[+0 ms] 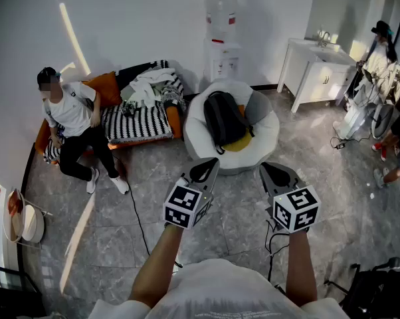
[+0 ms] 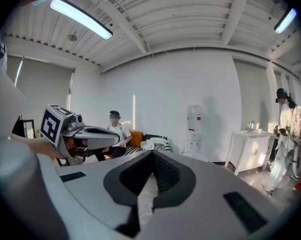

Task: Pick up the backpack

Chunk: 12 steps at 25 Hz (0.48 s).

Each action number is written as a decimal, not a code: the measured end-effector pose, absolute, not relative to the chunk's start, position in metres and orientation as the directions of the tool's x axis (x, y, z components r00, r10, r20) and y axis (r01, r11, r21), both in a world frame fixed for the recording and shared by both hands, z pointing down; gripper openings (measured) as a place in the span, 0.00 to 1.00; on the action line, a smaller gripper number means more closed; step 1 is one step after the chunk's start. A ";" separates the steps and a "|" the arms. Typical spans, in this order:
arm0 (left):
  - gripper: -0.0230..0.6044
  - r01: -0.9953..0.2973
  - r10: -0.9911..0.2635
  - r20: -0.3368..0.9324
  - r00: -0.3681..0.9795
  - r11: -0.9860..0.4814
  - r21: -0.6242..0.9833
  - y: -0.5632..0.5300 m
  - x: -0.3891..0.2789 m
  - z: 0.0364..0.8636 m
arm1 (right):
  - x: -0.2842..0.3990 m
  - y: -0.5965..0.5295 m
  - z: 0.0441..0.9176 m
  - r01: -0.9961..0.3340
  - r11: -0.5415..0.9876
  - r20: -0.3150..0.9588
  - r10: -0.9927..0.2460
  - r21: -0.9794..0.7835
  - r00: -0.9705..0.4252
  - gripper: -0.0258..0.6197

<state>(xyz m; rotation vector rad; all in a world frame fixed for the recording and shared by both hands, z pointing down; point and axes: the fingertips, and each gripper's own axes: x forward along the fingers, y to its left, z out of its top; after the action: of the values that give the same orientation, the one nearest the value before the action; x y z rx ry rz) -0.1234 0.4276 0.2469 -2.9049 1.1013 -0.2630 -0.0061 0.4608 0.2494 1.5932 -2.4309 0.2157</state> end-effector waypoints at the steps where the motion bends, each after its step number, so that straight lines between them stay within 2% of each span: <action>1: 0.06 -0.655 -0.659 0.148 0.737 -0.751 -0.082 0.429 -0.124 0.246 | -0.008 0.462 0.249 -0.916 0.401 0.268 -0.883 0.002 -0.385 0.04; 12: 0.06 -0.652 -0.656 0.148 0.740 -0.754 -0.084 0.444 -0.127 0.246 | -0.013 0.473 0.239 -0.912 0.402 0.214 -0.887 -0.076 -0.409 0.04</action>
<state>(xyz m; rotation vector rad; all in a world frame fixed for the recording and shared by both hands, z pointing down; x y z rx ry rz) -0.1269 0.4437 0.2457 -2.9058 1.0920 -0.2630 -0.0126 0.4733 0.2394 1.6222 -2.5114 0.2731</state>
